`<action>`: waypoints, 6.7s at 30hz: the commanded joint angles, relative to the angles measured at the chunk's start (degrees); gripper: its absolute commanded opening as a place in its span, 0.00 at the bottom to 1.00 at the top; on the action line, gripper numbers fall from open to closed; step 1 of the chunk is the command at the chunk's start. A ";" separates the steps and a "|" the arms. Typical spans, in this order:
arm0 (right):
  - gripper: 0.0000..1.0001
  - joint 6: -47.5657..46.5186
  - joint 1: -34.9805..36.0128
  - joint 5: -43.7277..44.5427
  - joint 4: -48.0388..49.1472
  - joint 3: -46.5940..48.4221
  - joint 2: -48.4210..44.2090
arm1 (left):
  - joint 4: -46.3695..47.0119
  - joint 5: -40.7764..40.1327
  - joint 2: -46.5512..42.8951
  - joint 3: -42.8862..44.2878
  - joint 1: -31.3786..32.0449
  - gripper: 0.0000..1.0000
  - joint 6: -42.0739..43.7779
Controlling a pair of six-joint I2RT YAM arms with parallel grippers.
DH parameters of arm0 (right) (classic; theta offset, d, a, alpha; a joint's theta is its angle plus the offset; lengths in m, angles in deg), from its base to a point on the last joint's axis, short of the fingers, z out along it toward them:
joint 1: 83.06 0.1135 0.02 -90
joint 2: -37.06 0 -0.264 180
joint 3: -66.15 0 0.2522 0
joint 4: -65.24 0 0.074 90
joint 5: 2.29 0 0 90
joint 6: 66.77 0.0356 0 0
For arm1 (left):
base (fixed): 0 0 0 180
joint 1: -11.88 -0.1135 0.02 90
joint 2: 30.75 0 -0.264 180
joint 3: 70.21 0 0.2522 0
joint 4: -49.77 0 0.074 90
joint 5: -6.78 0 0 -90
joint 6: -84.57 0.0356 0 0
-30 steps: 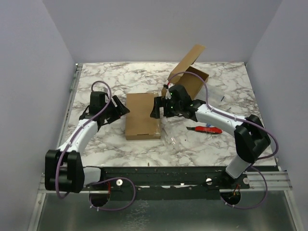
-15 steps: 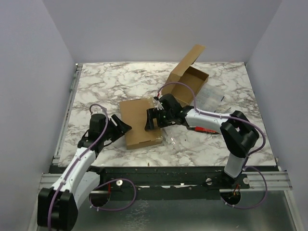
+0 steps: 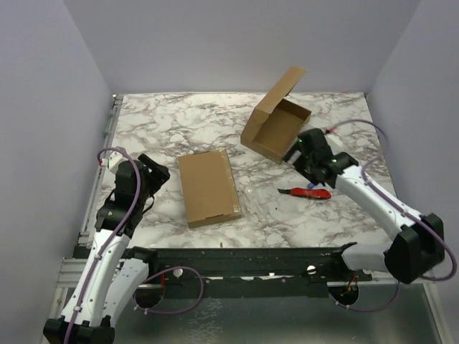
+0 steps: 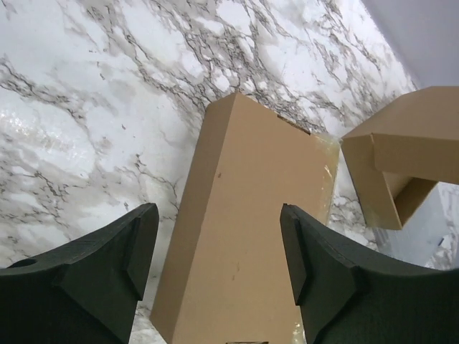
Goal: Unpack the express box
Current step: Adjust the express box at the center of the board, then pick up the knife from the center of the board, then cut the express box at the center of the board.
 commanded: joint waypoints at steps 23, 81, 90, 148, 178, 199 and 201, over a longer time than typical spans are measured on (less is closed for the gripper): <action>0.77 31.37 -16.61 -0.32 -10.34 -10.38 13.49 | 6.36 10.80 7.69 2.88 0.12 0.69 8.42; 0.00 -5.11 -1.00 -64.18 102.76 -33.14 -14.26 | 65.13 37.73 16.00 -6.18 31.10 0.78 7.58; 0.00 -4.18 2.14 -63.74 103.89 -30.60 -11.39 | 67.25 45.07 18.78 -4.23 31.12 0.68 7.50; 0.00 -36.30 14.25 10.34 48.65 8.75 17.54 | 19.36 5.36 -0.23 -10.69 28.64 0.63 8.82; 0.00 -34.76 8.43 -10.84 47.75 15.97 26.63 | 44.84 -6.23 4.90 -23.23 53.94 0.58 41.57; 0.00 -34.28 8.02 -4.88 45.13 16.96 28.05 | 47.39 -11.52 16.09 -22.67 55.36 0.59 40.66; 0.00 -34.43 8.13 -3.93 44.79 17.13 27.82 | 47.45 -11.67 16.01 -22.71 55.35 0.59 40.58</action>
